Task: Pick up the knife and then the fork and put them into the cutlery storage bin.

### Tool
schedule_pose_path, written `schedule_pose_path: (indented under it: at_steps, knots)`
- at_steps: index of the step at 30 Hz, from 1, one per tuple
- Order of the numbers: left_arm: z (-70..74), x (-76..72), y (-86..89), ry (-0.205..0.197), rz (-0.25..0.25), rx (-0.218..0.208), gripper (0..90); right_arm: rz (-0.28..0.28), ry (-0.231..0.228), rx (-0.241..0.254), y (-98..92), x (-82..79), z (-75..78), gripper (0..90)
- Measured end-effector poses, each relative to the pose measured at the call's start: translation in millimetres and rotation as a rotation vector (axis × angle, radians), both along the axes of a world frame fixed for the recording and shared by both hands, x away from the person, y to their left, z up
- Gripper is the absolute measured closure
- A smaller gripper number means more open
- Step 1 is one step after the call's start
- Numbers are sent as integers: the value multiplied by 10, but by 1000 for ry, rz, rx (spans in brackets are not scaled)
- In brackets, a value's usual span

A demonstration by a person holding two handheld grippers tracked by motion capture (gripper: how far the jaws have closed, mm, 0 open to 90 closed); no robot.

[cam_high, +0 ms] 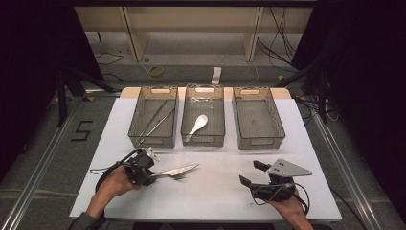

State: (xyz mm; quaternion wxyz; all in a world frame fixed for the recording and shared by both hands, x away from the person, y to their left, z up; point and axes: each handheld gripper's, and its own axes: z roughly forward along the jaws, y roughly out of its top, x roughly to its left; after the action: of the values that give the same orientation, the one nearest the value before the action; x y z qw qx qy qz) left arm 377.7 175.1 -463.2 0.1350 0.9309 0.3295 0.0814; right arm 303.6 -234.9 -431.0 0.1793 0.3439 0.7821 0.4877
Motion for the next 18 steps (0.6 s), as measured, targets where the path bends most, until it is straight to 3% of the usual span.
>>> schedule_pose_path:
  at_steps: [10, 18]
  knots:
    - [7, 7, -120, 22, -66, 85, 713, -1, -3, 0, -1, 1, 2, 284]
    - [9, 6, -109, 34, -90, 73, 774, -3, -2, -1, 1, -2, 5, 284]
